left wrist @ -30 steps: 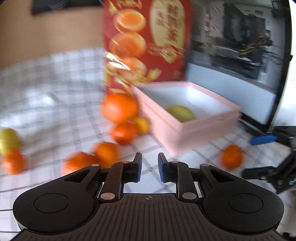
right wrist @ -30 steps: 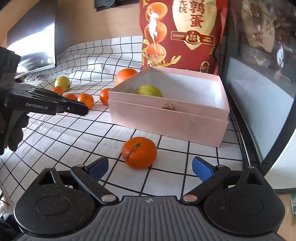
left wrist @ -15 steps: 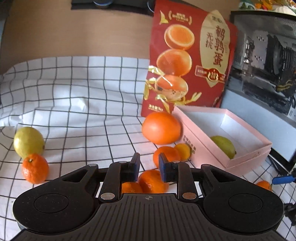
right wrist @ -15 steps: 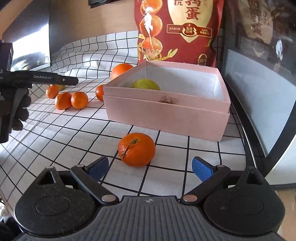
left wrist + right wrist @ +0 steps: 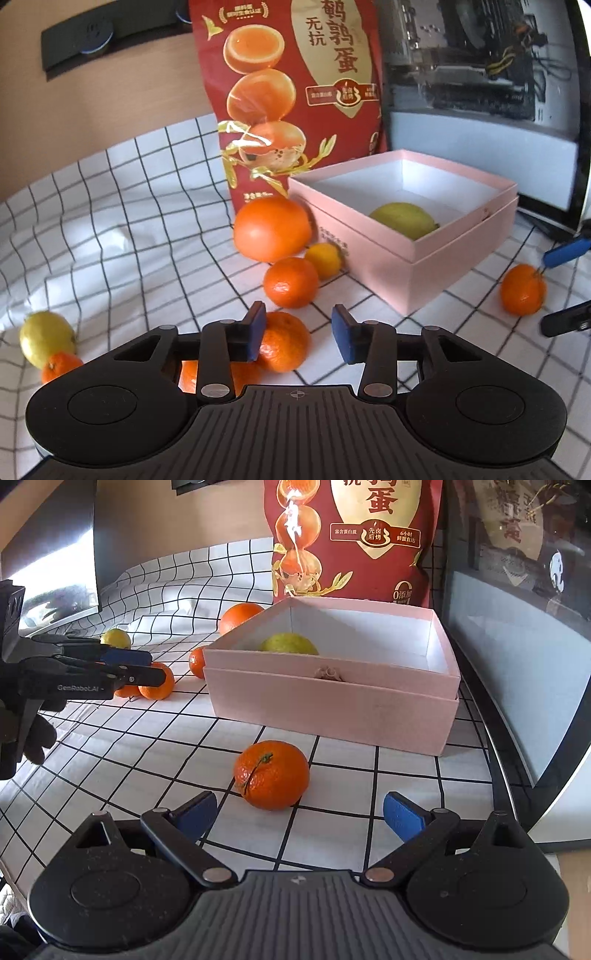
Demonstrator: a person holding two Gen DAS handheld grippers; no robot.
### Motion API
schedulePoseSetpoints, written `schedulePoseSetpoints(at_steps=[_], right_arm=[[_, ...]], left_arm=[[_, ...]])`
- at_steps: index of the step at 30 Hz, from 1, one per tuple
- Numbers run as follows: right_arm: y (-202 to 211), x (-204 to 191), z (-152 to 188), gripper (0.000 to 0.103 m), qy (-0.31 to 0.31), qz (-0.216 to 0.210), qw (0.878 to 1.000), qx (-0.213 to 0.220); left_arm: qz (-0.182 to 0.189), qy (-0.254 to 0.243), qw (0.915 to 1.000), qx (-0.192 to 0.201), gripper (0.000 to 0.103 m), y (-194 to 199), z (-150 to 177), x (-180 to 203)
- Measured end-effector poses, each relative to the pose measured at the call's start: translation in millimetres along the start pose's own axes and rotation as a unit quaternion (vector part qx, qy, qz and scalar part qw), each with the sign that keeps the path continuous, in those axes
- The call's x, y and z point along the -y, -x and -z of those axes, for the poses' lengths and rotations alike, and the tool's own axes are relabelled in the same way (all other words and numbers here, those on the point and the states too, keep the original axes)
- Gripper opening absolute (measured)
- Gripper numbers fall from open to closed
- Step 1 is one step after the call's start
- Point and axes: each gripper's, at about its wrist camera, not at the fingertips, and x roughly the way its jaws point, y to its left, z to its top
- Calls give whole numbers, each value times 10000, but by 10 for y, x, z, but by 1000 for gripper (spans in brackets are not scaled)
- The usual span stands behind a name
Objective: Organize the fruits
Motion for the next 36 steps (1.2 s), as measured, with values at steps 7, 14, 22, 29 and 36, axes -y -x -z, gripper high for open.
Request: schedulePoseSetpoints(at_steps=[7, 14, 22, 29, 36], right_arm=[[-3, -6, 7, 98, 32, 4, 10000, -12], [-19, 2, 2, 98, 33, -39, 10000, -47], [-28, -4, 12, 98, 75, 4, 9999, -67], [-8, -9, 18, 98, 72, 19, 10000, 3], [-1, 14, 20, 98, 3, -20, 10000, 14]], left_arm=[[-334, -62, 9991, -271, 45, -229, -13, -155], [-242, 503, 9981, -244, 44, -296, -33, -382], [-95, 703, 9970, -294, 47, -501, -141, -461], [17, 1044, 9940, -339, 44, -515, -159, -540], [162, 1282, 9911, 309, 44, 106, -97, -390]])
